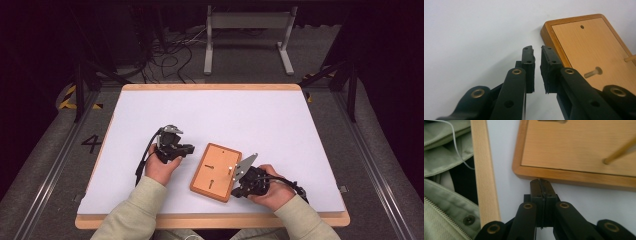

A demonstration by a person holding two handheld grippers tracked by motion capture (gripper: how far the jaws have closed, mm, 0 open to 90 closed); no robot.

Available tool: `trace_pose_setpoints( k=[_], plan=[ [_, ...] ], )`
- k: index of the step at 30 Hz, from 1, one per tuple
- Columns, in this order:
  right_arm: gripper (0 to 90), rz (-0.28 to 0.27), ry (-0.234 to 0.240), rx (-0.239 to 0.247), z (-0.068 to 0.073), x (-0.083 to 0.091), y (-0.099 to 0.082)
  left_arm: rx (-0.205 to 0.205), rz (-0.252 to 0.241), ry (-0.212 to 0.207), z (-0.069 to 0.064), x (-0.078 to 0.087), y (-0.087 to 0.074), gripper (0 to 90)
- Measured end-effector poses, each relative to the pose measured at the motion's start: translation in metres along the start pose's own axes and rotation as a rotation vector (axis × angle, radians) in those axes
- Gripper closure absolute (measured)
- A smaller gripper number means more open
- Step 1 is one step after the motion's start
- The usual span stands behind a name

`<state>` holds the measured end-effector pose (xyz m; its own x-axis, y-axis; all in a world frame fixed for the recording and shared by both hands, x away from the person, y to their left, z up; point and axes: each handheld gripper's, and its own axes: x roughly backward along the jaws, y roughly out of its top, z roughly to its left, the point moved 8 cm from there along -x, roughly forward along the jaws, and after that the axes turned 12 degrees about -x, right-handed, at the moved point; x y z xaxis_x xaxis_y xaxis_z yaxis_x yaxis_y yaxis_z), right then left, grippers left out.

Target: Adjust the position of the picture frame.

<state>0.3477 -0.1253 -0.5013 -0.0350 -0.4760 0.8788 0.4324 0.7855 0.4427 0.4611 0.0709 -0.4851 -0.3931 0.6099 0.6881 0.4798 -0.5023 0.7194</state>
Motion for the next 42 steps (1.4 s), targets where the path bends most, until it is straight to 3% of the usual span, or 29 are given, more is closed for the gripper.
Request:
trace_pose_setpoints(
  k=[1,6,12,17,22,27,29,31,34,36,39,42],
  plan=[
    [90.0,0.011,0.001,0.020,0.001,-0.003,0.002,-0.001,-0.003,0.003,0.000,0.002,-0.001,80.7],
    [90.0,-0.007,0.025,0.027,0.004,-0.013,0.014,0.020,-0.014,0.028,0.006,0.016,-0.012,80.3],
    [90.0,-0.058,0.007,0.046,0.002,-0.027,0.042,0.054,-0.020,0.059,0.013,0.031,-0.027,79.6],
    [90.0,-0.079,-0.057,0.057,-0.006,-0.038,0.065,0.049,-0.015,0.086,0.015,0.037,-0.037,75.9],
    [90.0,-0.131,-0.131,0.026,-0.020,-0.046,0.085,0.051,-0.027,0.094,0.014,0.044,-0.041,75.2],
    [88.6,-0.161,-0.157,-0.017,-0.031,-0.049,0.094,0.045,-0.032,0.090,0.013,0.046,-0.043,74.7],
    [87.4,-0.142,-0.166,0.008,-0.029,-0.045,0.093,0.039,-0.035,0.084,0.012,0.046,-0.042,74.5],
    [90.0,-0.147,-0.128,0.011,-0.025,-0.033,0.093,0.034,-0.040,0.079,0.011,0.046,-0.042,74.1],
    [90.0,-0.213,-0.087,-0.001,-0.027,-0.004,0.100,0.025,-0.048,0.070,0.011,0.045,-0.041,73.4],
    [90.0,-0.250,-0.092,-0.010,-0.035,0.015,0.107,0.023,-0.050,0.068,0.010,0.045,-0.040,72.9],
    [89.6,-0.295,-0.150,-0.045,-0.057,0.036,0.118,0.013,-0.055,0.055,0.007,0.045,-0.039,67.4],
    [88.0,-0.310,-0.183,-0.099,-0.078,0.040,0.125,-0.003,-0.058,0.057,0.004,0.047,-0.040,66.4]
  ],
)
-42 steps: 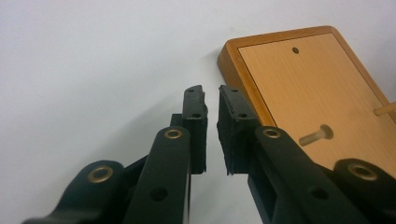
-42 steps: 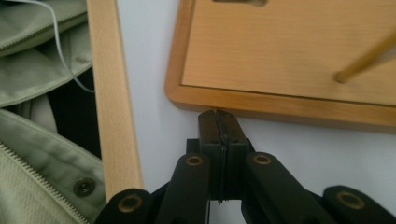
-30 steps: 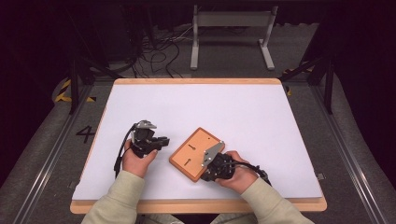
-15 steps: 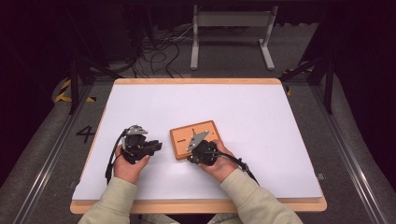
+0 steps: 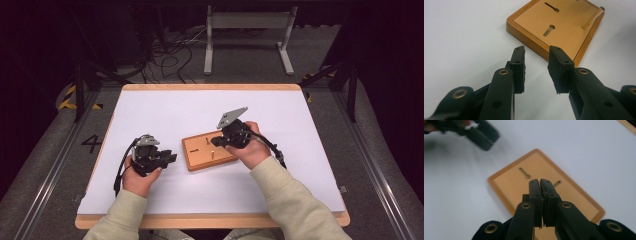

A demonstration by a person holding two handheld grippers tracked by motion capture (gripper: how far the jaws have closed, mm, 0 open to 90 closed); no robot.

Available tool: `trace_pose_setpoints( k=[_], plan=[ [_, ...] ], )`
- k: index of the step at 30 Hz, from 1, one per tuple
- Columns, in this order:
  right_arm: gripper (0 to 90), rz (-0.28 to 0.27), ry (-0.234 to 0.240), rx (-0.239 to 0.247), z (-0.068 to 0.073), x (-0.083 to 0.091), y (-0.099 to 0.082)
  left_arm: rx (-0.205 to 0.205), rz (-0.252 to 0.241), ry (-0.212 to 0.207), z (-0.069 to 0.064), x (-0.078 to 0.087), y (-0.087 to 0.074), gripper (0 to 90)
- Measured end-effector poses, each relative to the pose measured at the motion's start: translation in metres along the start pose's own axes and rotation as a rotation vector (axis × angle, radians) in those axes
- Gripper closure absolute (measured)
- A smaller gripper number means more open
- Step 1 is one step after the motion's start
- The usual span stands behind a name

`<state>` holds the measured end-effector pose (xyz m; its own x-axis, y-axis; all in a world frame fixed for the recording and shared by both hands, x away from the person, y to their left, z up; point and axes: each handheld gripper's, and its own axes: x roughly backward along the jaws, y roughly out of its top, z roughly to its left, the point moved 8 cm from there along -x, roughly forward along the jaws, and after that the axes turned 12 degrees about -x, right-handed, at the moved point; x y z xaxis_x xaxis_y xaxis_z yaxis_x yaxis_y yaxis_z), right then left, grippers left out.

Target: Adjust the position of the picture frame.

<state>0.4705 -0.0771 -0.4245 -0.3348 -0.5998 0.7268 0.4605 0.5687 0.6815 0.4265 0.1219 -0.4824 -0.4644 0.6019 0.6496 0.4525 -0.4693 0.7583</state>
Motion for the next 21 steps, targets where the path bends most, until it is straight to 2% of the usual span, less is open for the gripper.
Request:
trace_pose_setpoints(
  k=[5,8,9,10,11,12,14,18,19,21],
  plan=[
    [88.8,0.017,-0.082,-0.075,-0.042,-0.022,0.011,-0.012,-0.005,-0.001,-0.003,0.004,-0.005,65.7],
    [88.7,0.039,-0.100,-0.141,-0.062,-0.036,0.011,-0.013,-0.021,-0.009,-0.004,0.007,-0.005,64.6],
    [88.7,0.039,-0.100,-0.141,-0.062,-0.036,0.011,-0.013,-0.021,-0.009,-0.004,0.007,-0.005,63.8],
    [89.0,0.062,-0.121,-0.175,-0.076,-0.045,0.009,-0.023,-0.024,-0.013,-0.005,0.008,-0.006,63.0],
    [89.0,0.062,-0.121,-0.175,-0.076,-0.045,0.009,-0.023,-0.024,-0.013,-0.005,0.008,-0.006,62.6],
    [89.7,0.078,-0.134,-0.200,-0.085,-0.052,0.007,-0.031,-0.023,-0.014,-0.006,0.007,-0.006,62.2],
    [89.8,0.091,-0.142,-0.209,-0.089,-0.055,0.006,-0.032,-0.024,-0.015,-0.006,0.007,-0.007,61.7],
    [90.0,0.163,-0.163,-0.225,-0.101,-0.067,-0.001,-0.039,-0.019,-0.021,-0.008,0.005,-0.006,61.0],
    [90.0,0.180,-0.158,-0.229,-0.102,-0.068,-0.003,-0.043,-0.019,-0.020,-0.008,0.005,-0.006,60.9],
    [90.0,0.173,-0.144,-0.246,-0.102,-0.067,-0.004,-0.047,-0.019,-0.019,-0.008,0.005,-0.006,60.9]
  ],
)
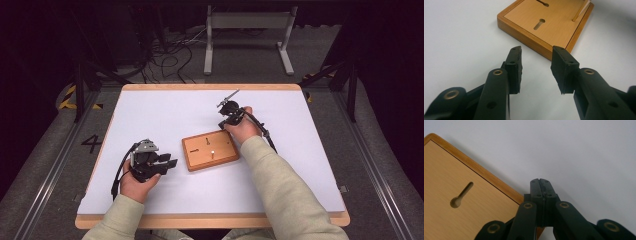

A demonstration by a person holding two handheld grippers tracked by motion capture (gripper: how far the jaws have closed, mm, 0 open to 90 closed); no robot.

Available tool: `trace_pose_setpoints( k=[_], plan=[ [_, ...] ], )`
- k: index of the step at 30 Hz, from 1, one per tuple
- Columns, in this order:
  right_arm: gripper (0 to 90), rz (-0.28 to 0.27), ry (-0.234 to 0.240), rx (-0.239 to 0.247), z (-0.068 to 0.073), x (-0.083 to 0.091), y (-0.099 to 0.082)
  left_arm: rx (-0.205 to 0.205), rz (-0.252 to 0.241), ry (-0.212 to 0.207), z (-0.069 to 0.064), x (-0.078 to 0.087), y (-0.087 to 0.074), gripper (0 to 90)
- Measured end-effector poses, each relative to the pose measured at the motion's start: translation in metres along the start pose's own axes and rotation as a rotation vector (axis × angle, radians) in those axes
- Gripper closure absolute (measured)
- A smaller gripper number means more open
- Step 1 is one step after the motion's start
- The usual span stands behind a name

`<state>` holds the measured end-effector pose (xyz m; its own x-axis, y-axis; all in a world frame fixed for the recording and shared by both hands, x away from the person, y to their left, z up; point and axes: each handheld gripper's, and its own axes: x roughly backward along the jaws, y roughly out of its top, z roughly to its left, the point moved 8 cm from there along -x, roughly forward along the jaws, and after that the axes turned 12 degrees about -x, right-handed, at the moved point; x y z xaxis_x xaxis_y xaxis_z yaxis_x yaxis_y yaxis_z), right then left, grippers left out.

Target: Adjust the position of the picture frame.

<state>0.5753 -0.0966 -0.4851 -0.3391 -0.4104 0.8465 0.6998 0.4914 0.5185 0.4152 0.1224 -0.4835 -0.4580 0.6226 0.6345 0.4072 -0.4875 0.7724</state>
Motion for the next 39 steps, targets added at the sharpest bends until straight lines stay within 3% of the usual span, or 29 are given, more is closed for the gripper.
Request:
trace_pose_setpoints(
  k=[7,10,12,15,19,23,35,38,39],
  plan=[
    [90.0,0.036,0.055,-0.014,0.005,0.008,-0.005,0.001,0.001,0.001,-0.001,0.000,0.000,60.9],
    [90.0,0.021,-0.003,0.042,0.002,0.008,-0.003,-0.009,0.003,0.000,-0.001,-0.001,0.001,60.8],
    [90.0,-0.001,-0.034,0.044,0.000,0.006,0.000,-0.013,0.003,-0.001,-0.003,-0.002,0.002,60.7],
    [90.0,0.019,-0.049,0.044,-0.003,-0.002,0.000,-0.016,0.004,-0.005,-0.002,-0.003,0.001,60.4],
    [90.0,0.026,-0.024,0.011,-0.005,-0.001,-0.001,-0.005,0.006,-0.006,0.001,-0.003,-0.001,60.5],
    [90.0,0.128,-0.015,0.014,-0.007,-0.007,-0.015,-0.008,0.003,-0.005,0.001,-0.002,0.000,60.4],
    [90.0,0.140,0.027,0.042,0.007,0.011,-0.041,-0.028,-0.007,-0.010,-0.004,-0.003,0.006,59.8],
    [87.7,0.074,-0.023,0.071,0.006,0.021,-0.041,-0.045,-0.006,-0.013,-0.006,-0.005,0.009,58.9],
    [84.1,0.027,-0.026,0.071,0.007,0.027,-0.040,-0.057,-0.006,-0.012,-0.007,-0.006,0.011,58.4]
  ],
)
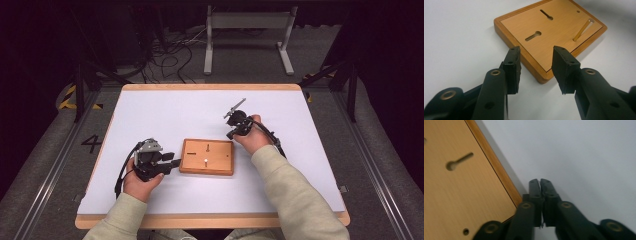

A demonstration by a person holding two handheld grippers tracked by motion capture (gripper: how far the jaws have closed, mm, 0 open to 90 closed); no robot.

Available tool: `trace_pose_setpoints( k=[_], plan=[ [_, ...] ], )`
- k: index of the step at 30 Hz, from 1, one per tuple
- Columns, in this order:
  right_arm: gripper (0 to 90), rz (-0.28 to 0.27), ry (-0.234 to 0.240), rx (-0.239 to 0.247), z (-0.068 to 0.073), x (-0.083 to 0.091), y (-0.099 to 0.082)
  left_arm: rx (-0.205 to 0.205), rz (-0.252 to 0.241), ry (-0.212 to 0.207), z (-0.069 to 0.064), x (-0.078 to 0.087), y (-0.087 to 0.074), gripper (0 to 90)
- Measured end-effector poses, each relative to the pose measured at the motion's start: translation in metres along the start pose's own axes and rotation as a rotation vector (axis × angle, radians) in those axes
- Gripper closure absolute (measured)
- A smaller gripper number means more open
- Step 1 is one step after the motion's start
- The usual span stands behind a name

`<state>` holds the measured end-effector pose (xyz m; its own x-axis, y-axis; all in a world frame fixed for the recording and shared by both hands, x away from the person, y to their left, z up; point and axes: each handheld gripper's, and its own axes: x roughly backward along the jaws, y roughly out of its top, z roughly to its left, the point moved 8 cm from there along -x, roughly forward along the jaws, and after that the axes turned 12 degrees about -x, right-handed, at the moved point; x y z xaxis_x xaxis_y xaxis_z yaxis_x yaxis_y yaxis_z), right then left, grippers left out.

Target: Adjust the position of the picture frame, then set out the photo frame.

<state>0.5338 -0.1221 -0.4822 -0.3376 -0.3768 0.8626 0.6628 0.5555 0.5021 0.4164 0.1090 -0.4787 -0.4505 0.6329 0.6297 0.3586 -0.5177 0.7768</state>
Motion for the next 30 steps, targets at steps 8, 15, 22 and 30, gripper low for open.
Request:
trace_pose_setpoints(
  k=[8,15,22,30],
  plan=[
    [75.7,-0.236,0.062,0.013,0.007,0.061,-0.027,-0.106,-0.017,-0.032,-0.012,0.003,0.006,51.9],
    [69.4,-0.319,0.096,-0.005,0.008,0.091,-0.060,-0.166,-0.054,-0.050,-0.021,0.002,0.015,48.7],
    [62.6,-0.371,0.131,-0.011,0.015,0.105,-0.083,-0.198,-0.061,-0.064,-0.027,0.000,0.019,48.0],
    [59.1,-0.434,0.148,-0.064,0.009,0.119,-0.106,-0.211,-0.079,-0.078,-0.033,-0.004,0.025,43.6]
  ],
)
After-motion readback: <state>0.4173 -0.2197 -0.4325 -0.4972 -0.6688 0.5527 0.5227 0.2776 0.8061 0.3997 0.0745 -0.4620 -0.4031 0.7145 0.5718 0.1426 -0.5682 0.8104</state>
